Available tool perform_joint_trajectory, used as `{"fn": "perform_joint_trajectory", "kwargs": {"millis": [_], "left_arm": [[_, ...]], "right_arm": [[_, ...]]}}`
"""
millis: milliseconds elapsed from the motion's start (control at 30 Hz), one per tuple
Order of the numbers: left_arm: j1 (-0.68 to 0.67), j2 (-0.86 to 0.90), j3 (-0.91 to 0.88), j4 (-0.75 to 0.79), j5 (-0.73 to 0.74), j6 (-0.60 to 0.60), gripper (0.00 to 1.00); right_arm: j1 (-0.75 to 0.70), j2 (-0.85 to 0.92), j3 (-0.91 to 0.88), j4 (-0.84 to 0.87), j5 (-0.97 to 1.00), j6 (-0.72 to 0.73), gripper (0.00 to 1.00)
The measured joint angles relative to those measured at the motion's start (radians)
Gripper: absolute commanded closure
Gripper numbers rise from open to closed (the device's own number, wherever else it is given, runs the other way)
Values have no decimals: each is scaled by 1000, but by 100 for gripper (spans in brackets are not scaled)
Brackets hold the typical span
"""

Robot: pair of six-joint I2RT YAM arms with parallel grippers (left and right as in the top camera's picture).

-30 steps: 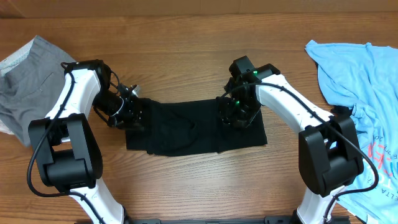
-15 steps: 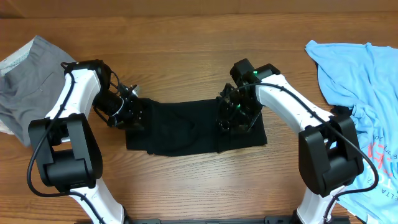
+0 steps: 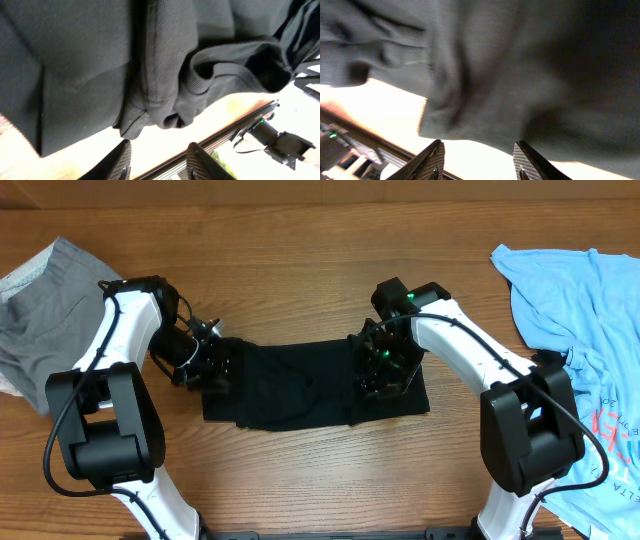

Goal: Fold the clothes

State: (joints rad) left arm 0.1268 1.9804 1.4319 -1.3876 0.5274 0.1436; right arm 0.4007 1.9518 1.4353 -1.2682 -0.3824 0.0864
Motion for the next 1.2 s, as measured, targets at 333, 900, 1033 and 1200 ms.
{"fn": "perform_joint_trajectory", "kwargs": {"millis": [333,900,1033,1200], "left_arm": [[0,0,-1,44,-79,-49,0],[-56,-26,-180,370,-129,-37,0],[-119,-46,-204,437,-140,-41,23],[-157,-43,-225,464,-148,-64,65]], "right_arm": [[-150,-58,69,-17,229,86,41],[-242,-61,69,11,294,116,35],[-242,-61,67,11,294,116,35],[-242,-61,66,9,295,115,35]]}}
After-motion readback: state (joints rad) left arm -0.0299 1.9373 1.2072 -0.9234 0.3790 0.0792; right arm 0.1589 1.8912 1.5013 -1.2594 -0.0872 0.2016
